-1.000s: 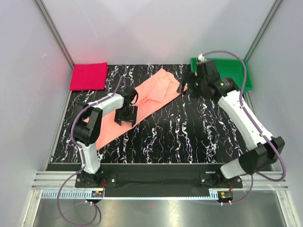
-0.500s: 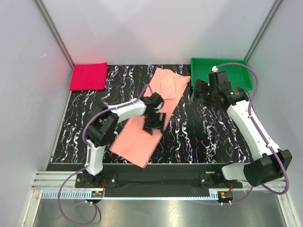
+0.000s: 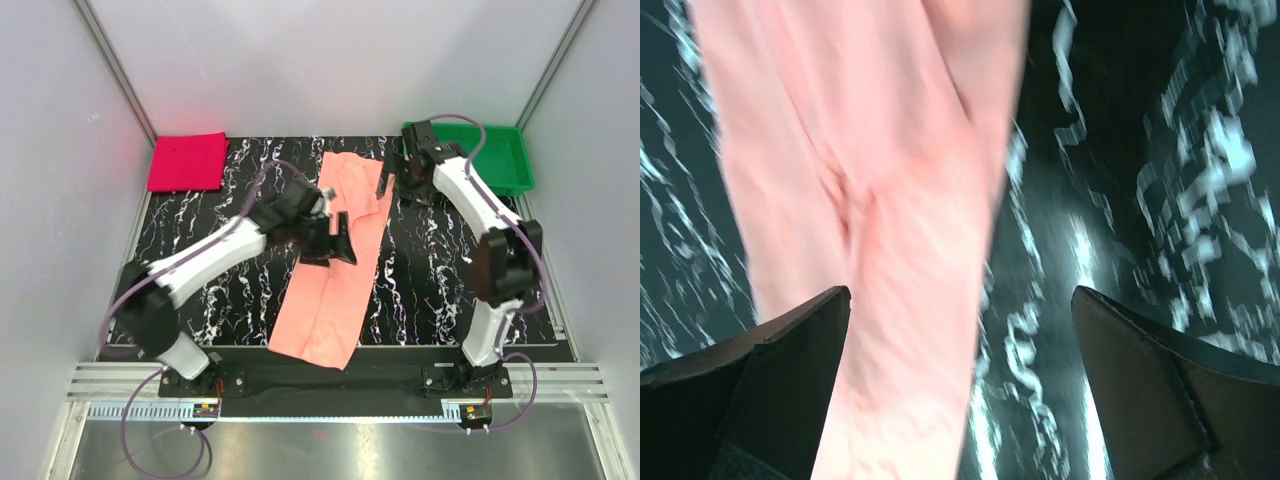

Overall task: Fold and stack the t-shirts
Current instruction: Fold the tshirt

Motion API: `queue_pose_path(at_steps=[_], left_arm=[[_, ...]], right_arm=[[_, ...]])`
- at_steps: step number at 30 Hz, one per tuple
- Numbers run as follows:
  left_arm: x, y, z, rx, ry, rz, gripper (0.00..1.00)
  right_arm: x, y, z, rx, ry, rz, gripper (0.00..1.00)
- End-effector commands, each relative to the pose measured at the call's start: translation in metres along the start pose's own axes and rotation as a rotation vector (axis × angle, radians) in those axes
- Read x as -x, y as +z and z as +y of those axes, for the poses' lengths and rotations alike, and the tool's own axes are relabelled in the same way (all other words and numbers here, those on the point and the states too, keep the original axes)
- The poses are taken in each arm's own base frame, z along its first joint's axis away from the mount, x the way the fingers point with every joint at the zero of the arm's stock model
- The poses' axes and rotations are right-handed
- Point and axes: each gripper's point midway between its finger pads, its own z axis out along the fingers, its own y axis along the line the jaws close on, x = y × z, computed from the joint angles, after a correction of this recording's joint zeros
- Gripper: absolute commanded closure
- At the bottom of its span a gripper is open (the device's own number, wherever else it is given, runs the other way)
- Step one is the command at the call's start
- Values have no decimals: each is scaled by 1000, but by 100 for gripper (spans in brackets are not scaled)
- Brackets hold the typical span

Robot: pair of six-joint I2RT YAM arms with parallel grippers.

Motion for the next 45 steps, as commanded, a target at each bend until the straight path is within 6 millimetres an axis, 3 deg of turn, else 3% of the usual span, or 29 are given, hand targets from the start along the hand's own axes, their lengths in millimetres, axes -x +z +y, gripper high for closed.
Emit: queue_pose_path(at_steps=[1, 2, 3, 8, 10, 14, 21, 24, 27, 30, 34, 35, 37, 38, 40, 41, 45], left_arm=[[20, -52, 16, 29, -27, -196, 19], [19, -58, 24, 37, -43, -207, 19], [19, -68, 37, 50, -68, -233, 19], [11, -84, 74, 115, -112, -271, 19], [5, -84, 86, 128, -136, -262, 19], [-4, -81, 97, 118, -173, -268, 19], [-9, -74, 112, 99, -219, -256, 19], [-6, -74, 118, 110, -209, -253, 19], [-7, -70, 128, 119, -229, -241, 19], [-9, -67, 139, 138, -251, -226, 19], [-14, -62, 150, 161, -255, -181, 19], [-17, -60, 152, 167, -255, -164, 20], [-20, -56, 154, 161, -257, -146, 22], [-26, -51, 157, 158, -271, -126, 23], [-31, -47, 159, 155, -289, -118, 25], [-38, -43, 163, 158, -306, -99, 26], [-61, -36, 174, 176, -351, -46, 34]], right_arm=[[45, 9, 38, 87, -50, -90, 1], [42, 34, 40, 59, -63, -57, 2], [60, 32, 51, 74, -77, -95, 2], [80, 88, 54, -36, -106, -100, 6], [80, 101, 63, -31, -115, -98, 6], [74, 132, 85, -10, -178, -106, 6], [38, 188, 105, -5, -233, -61, 6], [41, 209, 123, 35, -255, -106, 6], [64, 217, 158, 147, -260, -213, 9], [99, 200, 192, 266, -218, -363, 9], [125, 160, 199, 295, -195, -424, 8], [135, 137, 202, 304, -201, -449, 7], [135, 113, 197, 287, -205, -429, 4], [136, 88, 196, 293, -196, -423, 4], [119, 69, 187, 292, -188, -337, 3], [110, 50, 181, 282, -172, -304, 3], [38, 18, 151, 272, -151, -68, 4]])
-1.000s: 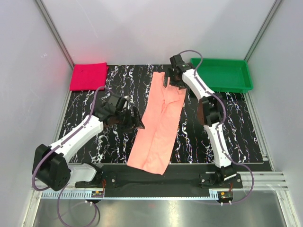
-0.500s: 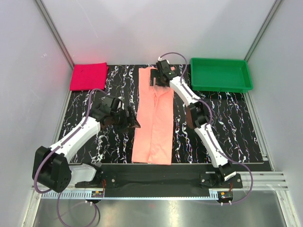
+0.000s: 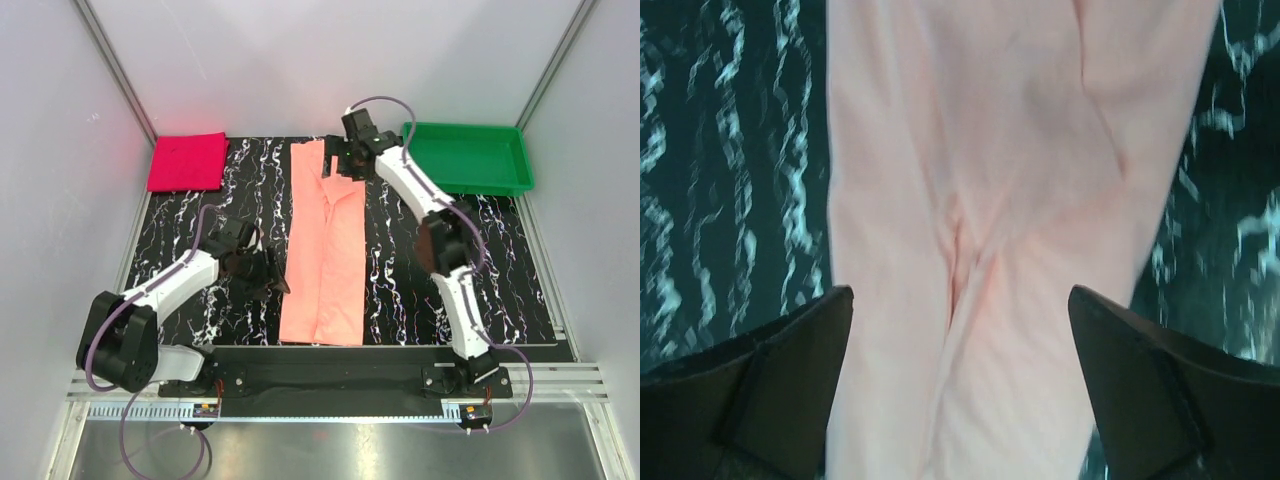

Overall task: Fold and stack the t-shirts
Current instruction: Fold the tshirt

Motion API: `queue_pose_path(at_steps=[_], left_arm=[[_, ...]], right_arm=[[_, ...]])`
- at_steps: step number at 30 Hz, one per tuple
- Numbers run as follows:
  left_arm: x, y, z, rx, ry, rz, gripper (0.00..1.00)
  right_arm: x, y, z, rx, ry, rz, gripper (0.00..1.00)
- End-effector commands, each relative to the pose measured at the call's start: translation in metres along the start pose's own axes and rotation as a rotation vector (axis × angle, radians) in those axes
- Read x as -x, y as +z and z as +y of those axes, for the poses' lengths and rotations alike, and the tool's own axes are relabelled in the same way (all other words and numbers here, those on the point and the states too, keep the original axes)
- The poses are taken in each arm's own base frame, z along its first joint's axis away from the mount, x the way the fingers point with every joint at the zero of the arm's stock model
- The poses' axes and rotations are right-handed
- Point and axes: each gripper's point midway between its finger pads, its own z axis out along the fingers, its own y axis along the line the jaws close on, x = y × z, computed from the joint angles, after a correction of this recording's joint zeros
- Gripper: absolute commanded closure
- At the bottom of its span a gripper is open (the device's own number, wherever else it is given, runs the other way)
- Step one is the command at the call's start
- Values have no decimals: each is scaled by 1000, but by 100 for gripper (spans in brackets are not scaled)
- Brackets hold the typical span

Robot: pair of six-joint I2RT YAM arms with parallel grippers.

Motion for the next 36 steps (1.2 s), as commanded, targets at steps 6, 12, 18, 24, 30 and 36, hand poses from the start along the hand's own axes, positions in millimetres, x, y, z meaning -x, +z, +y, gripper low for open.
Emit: queue_pose_path(at_steps=[6, 12, 18, 24, 30, 36], left_arm=[[-42, 15, 19, 4, -36, 97, 40], [-67, 24, 19, 26, -6, 129, 43], [-78, 25, 36, 112, -6, 131, 47], [-79, 25, 37, 132, 7, 136, 48], [-86, 27, 36, 143, 35, 148, 49], [-88, 32, 37, 166, 46, 142, 49]], right_arm=[[-132, -165, 9, 189, 177, 295, 11], [-262, -201, 19, 273, 211, 550, 24], [-327, -207, 4, 242, 271, 654, 27], [-352, -203, -5, 227, 309, 702, 38], [-369, -211, -7, 188, 305, 744, 38], [-378, -209, -12, 165, 305, 766, 40]])
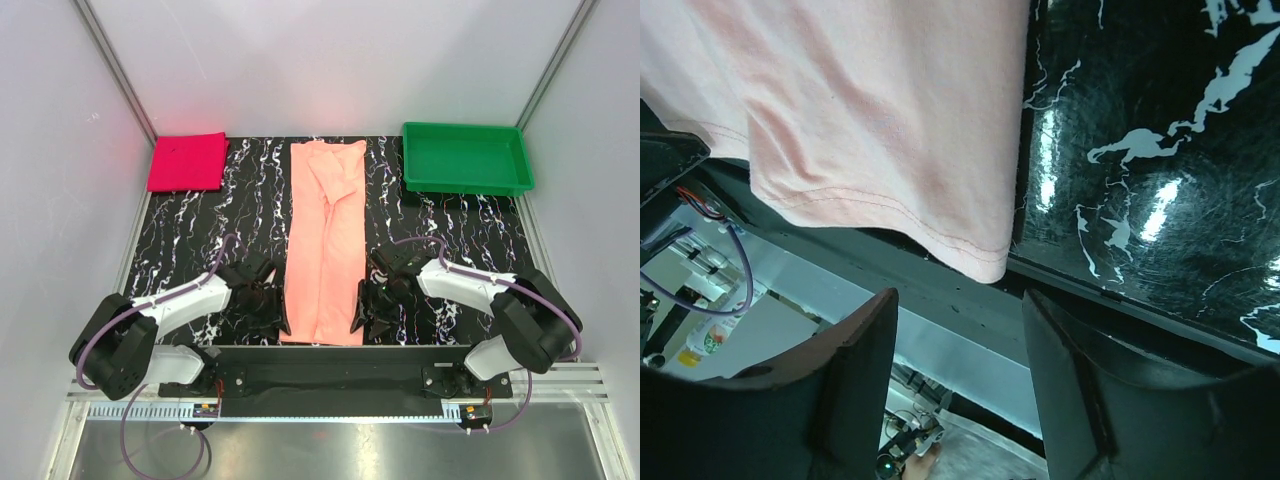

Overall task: Fold and stack the t-shirts
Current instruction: Fold the tshirt

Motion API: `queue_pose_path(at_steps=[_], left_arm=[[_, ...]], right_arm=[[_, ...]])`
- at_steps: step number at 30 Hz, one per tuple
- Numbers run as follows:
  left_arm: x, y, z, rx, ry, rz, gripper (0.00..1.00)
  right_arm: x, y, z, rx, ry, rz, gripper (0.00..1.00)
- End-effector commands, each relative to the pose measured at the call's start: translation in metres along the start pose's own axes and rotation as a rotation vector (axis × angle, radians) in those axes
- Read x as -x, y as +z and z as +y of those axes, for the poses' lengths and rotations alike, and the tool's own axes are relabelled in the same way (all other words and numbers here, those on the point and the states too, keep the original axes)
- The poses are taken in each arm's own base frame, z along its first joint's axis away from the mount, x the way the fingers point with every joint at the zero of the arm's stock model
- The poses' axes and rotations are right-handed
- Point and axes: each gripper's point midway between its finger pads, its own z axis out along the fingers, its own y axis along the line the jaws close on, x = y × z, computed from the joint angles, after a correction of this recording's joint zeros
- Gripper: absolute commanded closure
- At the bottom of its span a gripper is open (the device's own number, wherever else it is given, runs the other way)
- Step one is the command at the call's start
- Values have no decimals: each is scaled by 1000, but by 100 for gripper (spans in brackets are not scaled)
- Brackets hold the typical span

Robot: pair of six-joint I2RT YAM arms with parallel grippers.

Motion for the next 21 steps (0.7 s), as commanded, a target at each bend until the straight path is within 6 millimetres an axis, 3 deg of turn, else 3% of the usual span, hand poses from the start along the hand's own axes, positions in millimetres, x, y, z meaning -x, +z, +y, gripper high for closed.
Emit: queue_pose_path(at_steps=[1, 14, 21], left_arm=[[5, 5, 7, 51, 0, -31, 49], [6, 10, 8, 59, 5, -37, 50], [6, 12, 7, 67, 15, -33, 50]], right_arm=[[-3, 2, 2, 7, -1, 8, 41], [0, 18, 0, -24, -2, 54, 55], [4, 19, 7, -28, -8, 64, 58]])
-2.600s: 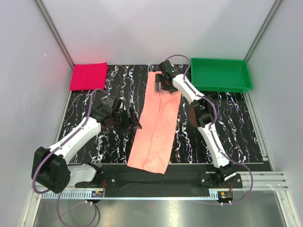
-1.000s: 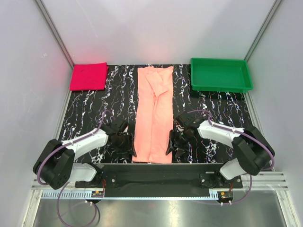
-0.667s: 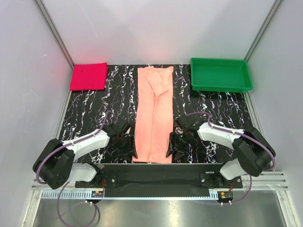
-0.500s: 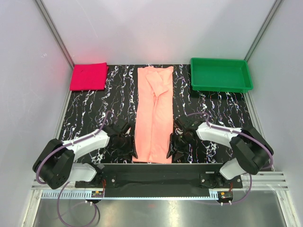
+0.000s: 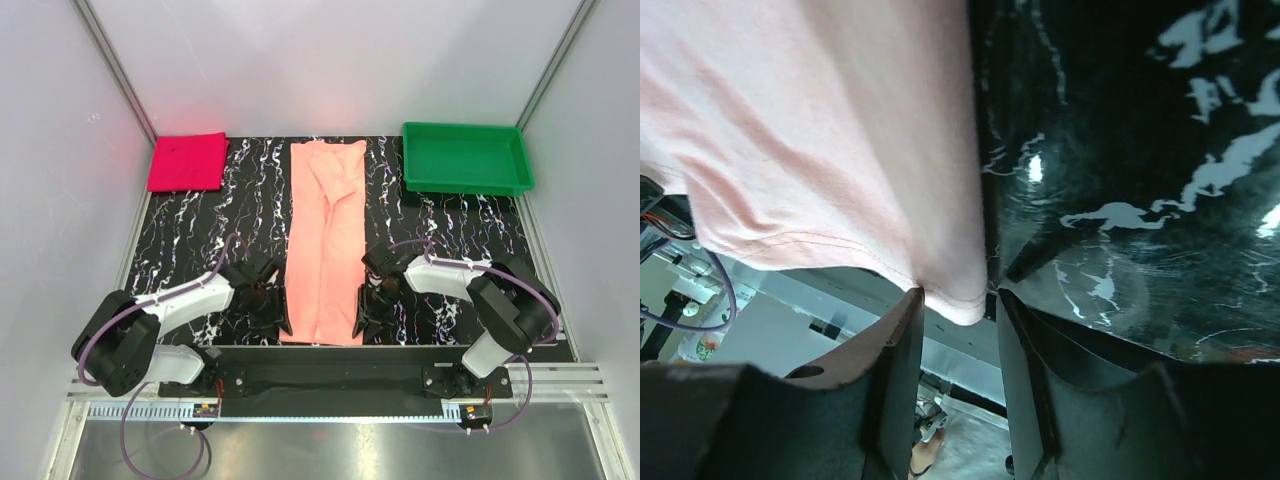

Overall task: Fold and stack the t-shirts
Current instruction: Fold the tshirt

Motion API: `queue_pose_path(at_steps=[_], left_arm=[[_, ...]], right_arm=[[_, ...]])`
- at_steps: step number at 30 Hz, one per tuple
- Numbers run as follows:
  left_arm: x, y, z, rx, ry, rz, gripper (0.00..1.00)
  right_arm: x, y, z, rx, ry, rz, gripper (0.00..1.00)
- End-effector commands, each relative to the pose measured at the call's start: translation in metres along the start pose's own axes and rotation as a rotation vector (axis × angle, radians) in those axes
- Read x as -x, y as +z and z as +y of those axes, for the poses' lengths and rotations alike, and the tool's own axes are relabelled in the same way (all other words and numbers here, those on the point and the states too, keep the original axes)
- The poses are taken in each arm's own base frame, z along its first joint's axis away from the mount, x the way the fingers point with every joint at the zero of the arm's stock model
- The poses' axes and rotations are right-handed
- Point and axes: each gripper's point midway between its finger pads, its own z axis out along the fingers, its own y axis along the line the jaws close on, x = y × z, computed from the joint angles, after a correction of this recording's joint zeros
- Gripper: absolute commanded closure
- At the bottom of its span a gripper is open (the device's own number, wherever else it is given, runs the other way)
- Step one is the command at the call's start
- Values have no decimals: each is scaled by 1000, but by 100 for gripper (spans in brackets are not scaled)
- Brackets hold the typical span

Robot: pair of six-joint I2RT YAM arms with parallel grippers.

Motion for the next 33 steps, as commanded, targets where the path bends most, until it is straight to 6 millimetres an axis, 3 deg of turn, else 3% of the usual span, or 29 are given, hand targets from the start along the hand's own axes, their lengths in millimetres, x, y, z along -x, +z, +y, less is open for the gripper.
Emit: queue_pose_path(at_steps=[1, 15, 18, 19, 20, 22, 23, 24, 33], left_arm=[[7, 9, 9, 56, 20, -36, 50], [4, 10, 4, 129, 61, -22, 55], [5, 9, 10, 159, 57, -32, 69], [5, 9, 10, 162, 54, -37, 69], [5, 8, 13, 171, 54, -40, 77], [5, 8, 15, 176, 50, -44, 87], [3, 9, 18, 183, 46, -41, 99], [2, 10, 18, 180, 41, -38, 100], [-11, 17, 30, 183, 12, -10, 100]], right_arm=[[2, -6, 19, 37, -44, 2, 58], [-3, 0, 12, -11, -46, 37, 61], [-4, 0, 7, -34, -49, 33, 67], [-5, -1, 6, -35, -52, 33, 69], [-6, -2, 3, -40, -56, 25, 72], [-6, -3, -1, -55, -60, 11, 86], [-8, -2, -5, -58, -65, 11, 91], [-8, -2, -6, -56, -68, 10, 100], [-13, 5, -16, -31, -103, 0, 100]])
